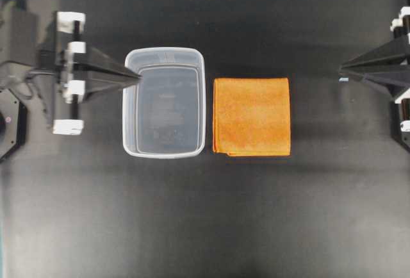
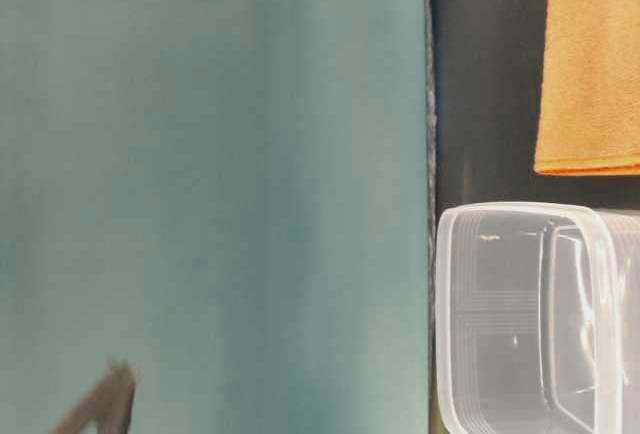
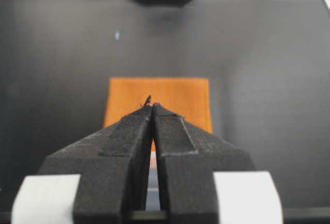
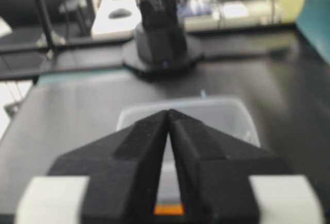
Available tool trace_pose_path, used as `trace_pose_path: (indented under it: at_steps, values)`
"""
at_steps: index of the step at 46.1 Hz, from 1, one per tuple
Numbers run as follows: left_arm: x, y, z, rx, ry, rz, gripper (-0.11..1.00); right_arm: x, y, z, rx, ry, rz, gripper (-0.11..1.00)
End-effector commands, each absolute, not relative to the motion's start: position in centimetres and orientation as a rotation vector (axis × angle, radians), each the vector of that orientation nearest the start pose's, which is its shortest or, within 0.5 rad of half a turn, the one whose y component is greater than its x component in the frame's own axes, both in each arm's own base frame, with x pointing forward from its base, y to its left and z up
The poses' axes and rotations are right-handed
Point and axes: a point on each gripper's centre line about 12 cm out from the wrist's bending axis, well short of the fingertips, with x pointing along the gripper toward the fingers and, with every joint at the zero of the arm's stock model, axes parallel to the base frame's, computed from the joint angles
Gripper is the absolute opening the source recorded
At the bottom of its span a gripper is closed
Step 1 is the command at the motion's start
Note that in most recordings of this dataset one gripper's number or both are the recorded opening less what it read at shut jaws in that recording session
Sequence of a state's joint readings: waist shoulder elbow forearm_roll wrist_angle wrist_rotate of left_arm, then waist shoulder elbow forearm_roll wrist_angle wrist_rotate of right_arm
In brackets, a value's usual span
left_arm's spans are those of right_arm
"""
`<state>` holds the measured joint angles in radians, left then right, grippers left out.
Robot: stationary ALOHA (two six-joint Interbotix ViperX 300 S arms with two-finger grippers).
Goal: Place the orange towel into the container with the left arm.
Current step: 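Raise the left arm and swing it over the clear container, then lower the left gripper onto the orange towel and pinch its edge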
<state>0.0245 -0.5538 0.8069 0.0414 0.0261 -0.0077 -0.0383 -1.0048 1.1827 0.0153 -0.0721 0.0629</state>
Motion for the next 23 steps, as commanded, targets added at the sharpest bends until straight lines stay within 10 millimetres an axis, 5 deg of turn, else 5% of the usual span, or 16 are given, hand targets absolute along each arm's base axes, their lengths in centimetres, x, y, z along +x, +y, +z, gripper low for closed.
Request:
trace_pose_path:
  at_steps: [1,12,17,23]
  values:
    - [31.6,0.9,31.6,0.036,0.289,0.023,0.01,18.9,-1.0,27.3,0.101,0.126,-0.059,0.15]
    - [35.6,1.7,30.8,0.032,0.42,0.043,0.03,16.7,-1.6,26.9,0.127,0.164,-0.103,0.73]
    - [37.7,2.3,30.4,0.027,0.483,0.056,0.14,15.6,-1.6,27.2,0.128,0.162,-0.109,0.79]
    - [40.7,2.5,29.4,0.018,0.581,0.06,0.49,14.6,-1.5,27.6,0.129,0.155,-0.109,0.76]
